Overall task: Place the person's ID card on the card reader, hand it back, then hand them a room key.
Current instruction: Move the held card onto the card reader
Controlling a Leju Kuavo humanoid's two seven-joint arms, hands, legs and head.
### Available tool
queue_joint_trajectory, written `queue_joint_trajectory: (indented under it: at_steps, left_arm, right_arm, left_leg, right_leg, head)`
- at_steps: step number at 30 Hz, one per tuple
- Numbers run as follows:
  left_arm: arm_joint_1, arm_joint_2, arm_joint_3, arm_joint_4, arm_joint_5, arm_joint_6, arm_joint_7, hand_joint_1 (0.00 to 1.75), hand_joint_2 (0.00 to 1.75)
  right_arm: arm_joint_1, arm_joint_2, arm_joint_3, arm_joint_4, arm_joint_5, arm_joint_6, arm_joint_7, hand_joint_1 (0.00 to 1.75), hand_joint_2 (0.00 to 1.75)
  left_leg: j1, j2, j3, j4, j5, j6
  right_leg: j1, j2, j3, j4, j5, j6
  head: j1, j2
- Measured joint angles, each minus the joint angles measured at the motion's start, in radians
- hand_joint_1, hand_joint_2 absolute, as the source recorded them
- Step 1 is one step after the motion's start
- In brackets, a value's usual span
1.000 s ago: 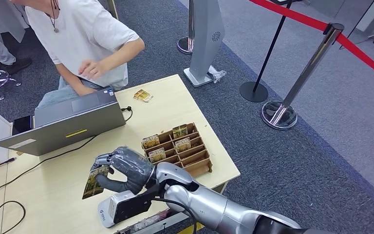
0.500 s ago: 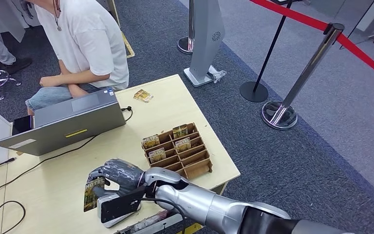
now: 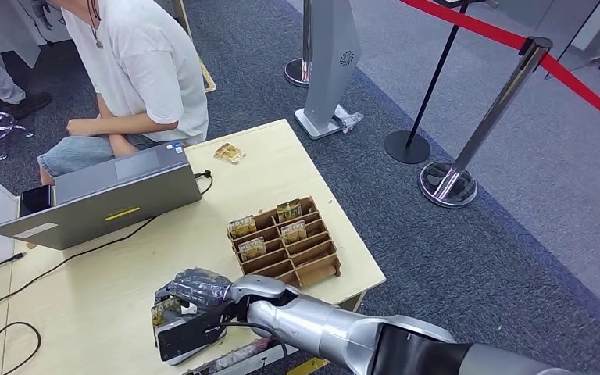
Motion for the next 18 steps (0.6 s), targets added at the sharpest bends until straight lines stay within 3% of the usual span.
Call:
queue_joint_trajectory:
  at_steps: [18]
  left_arm:
    - [0.000,0.000,-0.002,0.000,-0.002,-0.004,0.006,0.00,0.00]
  right_arm:
    - [-0.032,0.000,0.062,0.063,0.110,-0.027,0.074,1.75,1.75]
  left_leg:
    - [0.000,0.000,0.000,0.000,0.000,0.000]
  right_leg:
    - [0.000,0.000,0.000,0.000,0.000,0.000]
  head:
    - [0.000,0.000]
